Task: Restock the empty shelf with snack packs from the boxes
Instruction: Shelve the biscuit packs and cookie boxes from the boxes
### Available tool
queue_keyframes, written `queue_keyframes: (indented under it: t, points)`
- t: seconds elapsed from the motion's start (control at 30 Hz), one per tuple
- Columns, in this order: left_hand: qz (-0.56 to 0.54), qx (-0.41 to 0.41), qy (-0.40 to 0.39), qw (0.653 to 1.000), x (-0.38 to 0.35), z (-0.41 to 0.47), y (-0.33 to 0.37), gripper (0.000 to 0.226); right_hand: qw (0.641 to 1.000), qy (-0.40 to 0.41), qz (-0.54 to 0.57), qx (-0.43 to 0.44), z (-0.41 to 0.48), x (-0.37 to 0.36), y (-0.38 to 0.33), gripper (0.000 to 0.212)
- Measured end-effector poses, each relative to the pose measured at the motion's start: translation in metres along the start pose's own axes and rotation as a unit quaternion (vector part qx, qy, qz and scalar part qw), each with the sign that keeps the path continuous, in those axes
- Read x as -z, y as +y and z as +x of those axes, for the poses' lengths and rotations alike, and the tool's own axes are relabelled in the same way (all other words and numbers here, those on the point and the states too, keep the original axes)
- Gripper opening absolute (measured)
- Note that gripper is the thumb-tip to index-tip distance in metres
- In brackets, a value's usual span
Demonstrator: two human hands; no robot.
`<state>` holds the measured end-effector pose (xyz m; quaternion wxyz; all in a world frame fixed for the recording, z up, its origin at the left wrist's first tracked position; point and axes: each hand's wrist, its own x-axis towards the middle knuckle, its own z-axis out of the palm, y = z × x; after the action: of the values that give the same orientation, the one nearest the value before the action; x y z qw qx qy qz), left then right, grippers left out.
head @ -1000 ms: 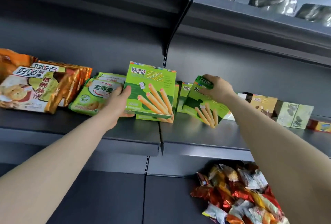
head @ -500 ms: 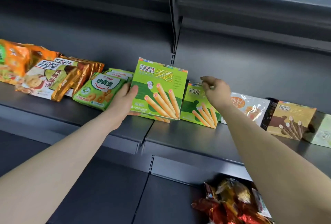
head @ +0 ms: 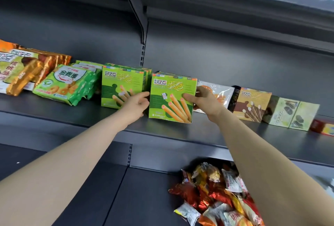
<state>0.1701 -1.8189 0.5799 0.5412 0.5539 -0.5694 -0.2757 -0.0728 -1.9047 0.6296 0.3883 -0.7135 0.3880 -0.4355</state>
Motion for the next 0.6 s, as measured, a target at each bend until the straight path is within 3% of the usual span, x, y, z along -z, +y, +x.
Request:
queue_keyframes:
  t: [0.17,0.3,0.4,0.6]
  points:
    - [0.084,0.005,-0.008,0.996,-0.009,-0.001,-0.001,0.044,0.999,0.015,-0.035,-0.007,-0.007,-0.003,0.010,0.044]
    - [0.121,0.010,0.004,0.993,-0.003,-0.002,-0.004,0.041,0.974,0.196,-0.107,0.039,-0.007,-0.007,-0.001,0.073]
    - [0.160,-0.003,0.015,0.987,0.003,-0.003,-0.001,0.039,0.915,0.278,-0.248,0.152,-0.006,-0.011,-0.009,0.055]
    - [0.256,-0.084,0.086,0.959,0.015,-0.015,0.013,0.029,0.842,0.218,-0.377,0.317,-0.016,-0.050,-0.031,0.029]
